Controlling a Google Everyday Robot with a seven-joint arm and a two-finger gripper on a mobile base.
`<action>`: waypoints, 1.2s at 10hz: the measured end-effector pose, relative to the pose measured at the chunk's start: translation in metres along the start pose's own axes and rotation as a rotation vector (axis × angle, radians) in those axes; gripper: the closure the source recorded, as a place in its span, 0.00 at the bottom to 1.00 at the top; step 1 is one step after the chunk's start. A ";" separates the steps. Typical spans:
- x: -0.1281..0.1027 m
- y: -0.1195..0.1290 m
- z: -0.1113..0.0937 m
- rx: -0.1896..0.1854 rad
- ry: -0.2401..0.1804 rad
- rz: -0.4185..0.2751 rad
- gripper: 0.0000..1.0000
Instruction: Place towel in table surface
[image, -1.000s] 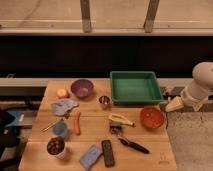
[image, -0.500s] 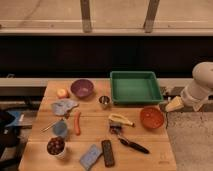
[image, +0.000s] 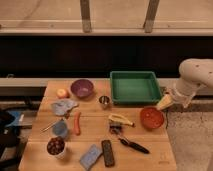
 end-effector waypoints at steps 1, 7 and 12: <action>-0.006 0.018 0.001 -0.003 0.003 -0.040 0.20; -0.041 0.125 -0.010 -0.036 -0.030 -0.263 0.20; -0.069 0.251 -0.023 -0.061 -0.061 -0.468 0.20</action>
